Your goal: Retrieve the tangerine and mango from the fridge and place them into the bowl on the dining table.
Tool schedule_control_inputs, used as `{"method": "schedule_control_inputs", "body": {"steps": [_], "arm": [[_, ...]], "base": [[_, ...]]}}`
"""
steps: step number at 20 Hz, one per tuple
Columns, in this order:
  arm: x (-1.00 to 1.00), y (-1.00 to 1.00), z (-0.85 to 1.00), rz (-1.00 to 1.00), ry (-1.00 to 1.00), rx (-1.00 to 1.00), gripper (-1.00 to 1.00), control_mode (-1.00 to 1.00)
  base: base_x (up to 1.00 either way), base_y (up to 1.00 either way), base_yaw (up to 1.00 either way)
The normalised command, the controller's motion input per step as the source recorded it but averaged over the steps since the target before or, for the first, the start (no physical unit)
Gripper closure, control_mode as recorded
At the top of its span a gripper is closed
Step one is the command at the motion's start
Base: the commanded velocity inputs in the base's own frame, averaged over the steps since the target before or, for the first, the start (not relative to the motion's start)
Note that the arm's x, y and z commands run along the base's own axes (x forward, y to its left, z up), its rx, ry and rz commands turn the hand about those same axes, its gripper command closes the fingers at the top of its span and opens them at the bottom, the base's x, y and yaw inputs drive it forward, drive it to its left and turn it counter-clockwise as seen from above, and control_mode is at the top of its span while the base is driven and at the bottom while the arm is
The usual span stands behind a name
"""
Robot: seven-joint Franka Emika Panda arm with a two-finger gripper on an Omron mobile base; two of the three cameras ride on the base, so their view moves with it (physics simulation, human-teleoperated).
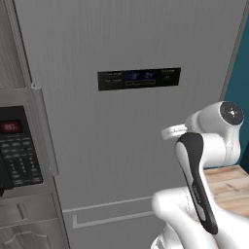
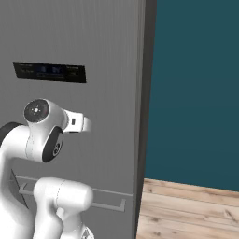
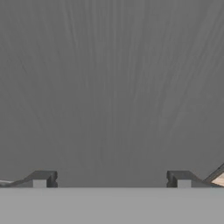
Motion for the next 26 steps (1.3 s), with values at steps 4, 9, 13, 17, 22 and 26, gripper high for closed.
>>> {"method": "schedule_control_inputs", "body": {"steps": [4, 9, 13, 17, 22, 26], "arm": [[0.00, 0.00, -0.02, 0.00, -0.11, 0.00, -1.00, -1.00], [0.00, 0.00, 0.00, 0.00, -0.11, 0.00, -1.00, -1.00], [0.00, 0.00, 0.00, 0.00, -0.11, 0.00, -1.00, -1.00], [-0.02, 0.00, -0.04, 0.00, -0.18, 0.00, -1.00, -1.00], [0.00, 0.00, -0.10, 0.00, -0.14, 0.00, -1.00, -1.00], [0.00, 0.00, -0.01, 0.00, -0.03, 0.00, -1.00, -1.00]], "base": [[0.00, 0.00, 0.00], [0.00, 0.00, 0.00], [0.00, 0.00, 0.00], [0.00, 0.00, 0.00], [0.00, 0.00, 0.00], [0.00, 0.00, 0.00]]}}
